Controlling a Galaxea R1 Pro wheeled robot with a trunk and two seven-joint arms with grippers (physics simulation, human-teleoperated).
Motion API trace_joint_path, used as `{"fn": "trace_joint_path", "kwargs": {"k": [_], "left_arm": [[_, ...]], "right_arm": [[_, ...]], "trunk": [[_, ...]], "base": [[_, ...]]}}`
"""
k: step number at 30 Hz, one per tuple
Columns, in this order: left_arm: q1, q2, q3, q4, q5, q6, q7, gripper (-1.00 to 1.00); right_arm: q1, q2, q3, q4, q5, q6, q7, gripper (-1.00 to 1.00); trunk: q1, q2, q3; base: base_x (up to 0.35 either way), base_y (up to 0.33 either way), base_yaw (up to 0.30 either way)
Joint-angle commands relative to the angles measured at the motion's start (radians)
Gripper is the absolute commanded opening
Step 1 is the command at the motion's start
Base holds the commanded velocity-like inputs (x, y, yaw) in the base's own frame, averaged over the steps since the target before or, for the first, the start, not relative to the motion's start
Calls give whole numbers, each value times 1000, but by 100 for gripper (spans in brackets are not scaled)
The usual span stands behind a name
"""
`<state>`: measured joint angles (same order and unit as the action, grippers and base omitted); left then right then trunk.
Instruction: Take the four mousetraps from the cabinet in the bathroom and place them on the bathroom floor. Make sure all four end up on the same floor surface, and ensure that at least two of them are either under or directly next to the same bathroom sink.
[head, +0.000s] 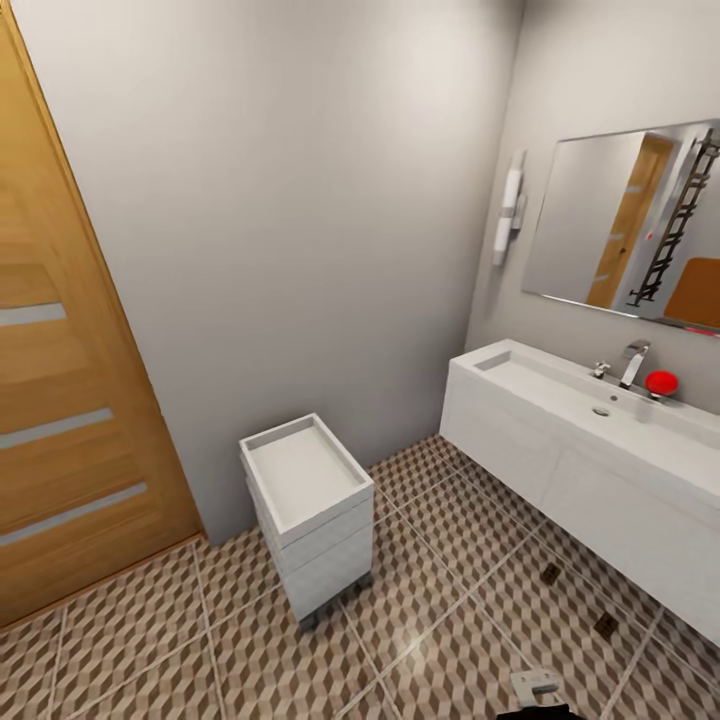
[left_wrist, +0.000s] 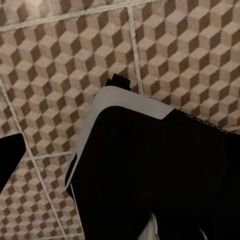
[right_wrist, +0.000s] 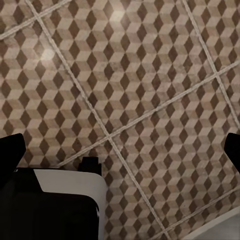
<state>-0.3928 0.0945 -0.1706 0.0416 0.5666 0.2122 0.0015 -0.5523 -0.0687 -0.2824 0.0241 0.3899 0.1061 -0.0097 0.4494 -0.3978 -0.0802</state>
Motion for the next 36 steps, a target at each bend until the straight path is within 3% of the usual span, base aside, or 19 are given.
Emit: {"fn": "trace_joint_path", "kwargs": {"k": [1,36], "left_arm": [[-1,0,-8,1,10,3,0,100],[-1,18,-7,-3,15,3,0,100]], "right_arm": [[-2,0,-8,2,10,1,-1,100],[9,0,-7,2,10,1,-1,100]], "trunk": [[1,-2,-2],[1,-2,-2]], "base": [[0,0,96],[0,0,257]]}}
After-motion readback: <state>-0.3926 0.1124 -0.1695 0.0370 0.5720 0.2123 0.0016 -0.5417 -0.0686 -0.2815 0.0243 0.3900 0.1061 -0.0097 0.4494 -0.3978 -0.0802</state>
